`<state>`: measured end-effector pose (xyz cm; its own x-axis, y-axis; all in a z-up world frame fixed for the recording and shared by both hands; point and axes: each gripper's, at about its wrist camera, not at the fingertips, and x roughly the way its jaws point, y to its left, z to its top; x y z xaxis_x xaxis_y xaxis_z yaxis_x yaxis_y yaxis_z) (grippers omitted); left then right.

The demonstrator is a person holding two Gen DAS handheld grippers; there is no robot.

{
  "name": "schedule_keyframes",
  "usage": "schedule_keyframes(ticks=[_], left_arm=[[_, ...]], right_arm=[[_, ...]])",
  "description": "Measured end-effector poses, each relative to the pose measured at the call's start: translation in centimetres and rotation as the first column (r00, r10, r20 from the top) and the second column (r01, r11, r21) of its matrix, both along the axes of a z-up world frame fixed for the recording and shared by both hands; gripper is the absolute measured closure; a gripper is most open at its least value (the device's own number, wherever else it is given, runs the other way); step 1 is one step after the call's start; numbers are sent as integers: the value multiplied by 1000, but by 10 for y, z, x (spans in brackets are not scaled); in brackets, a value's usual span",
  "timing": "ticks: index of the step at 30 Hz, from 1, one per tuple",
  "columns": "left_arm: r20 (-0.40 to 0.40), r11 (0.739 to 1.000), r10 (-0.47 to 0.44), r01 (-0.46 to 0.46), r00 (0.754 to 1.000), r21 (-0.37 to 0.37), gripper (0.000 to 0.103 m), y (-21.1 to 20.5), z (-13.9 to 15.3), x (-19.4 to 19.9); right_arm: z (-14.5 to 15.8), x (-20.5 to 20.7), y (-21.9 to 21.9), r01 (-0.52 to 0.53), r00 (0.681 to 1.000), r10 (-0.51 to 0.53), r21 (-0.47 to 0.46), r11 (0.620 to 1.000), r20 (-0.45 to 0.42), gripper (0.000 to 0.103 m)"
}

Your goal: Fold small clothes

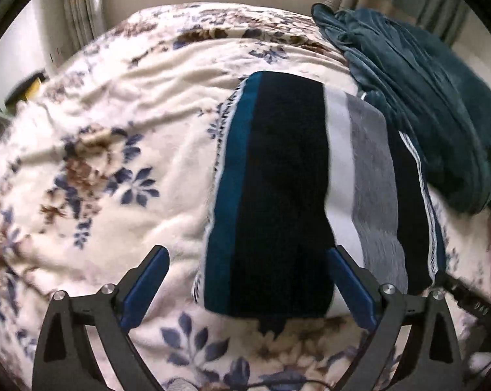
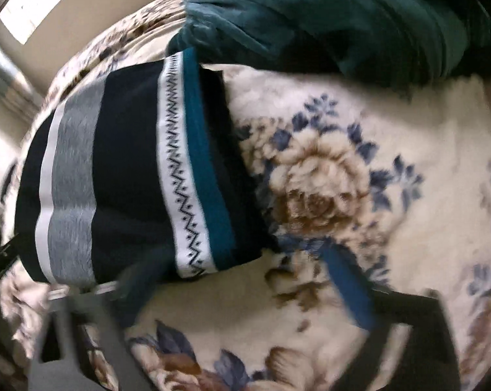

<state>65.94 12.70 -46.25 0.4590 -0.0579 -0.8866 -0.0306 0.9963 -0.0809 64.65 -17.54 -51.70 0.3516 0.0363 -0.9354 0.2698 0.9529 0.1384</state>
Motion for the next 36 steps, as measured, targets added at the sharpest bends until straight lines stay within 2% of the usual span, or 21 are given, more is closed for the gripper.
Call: schedule_keyframes(ticks=[2, 4, 12, 23, 30, 36], left_arm=[[18, 998, -5, 4, 1000, 62, 2, -11, 6, -9], [15, 997, -12, 10, 1000, 81, 2, -18, 11, -15], [36, 996, -8, 5, 999, 93, 2, -34, 49, -41], [122, 996, -5, -6, 992, 86, 2, -55, 151, -112], [157, 996, -42, 29, 987, 79, 2, -79, 222, -175], [190, 997, -53, 40, 980, 70, 2, -91, 285, -221]], right_arm=[[15, -2, 12, -28, 999, 30, -85, 996, 16, 0], [30, -9, 18, -41, 998, 48, -160, 986, 39, 0], [95, -39, 30, -64, 990, 96, -277, 959, 104, 0], [205, -114, 30, -62, 973, 124, -294, 954, 196, 0], [287, -184, 15, -38, 964, 107, -268, 963, 244, 0], [370, -244, 0, -32, 946, 116, -269, 963, 304, 0]])
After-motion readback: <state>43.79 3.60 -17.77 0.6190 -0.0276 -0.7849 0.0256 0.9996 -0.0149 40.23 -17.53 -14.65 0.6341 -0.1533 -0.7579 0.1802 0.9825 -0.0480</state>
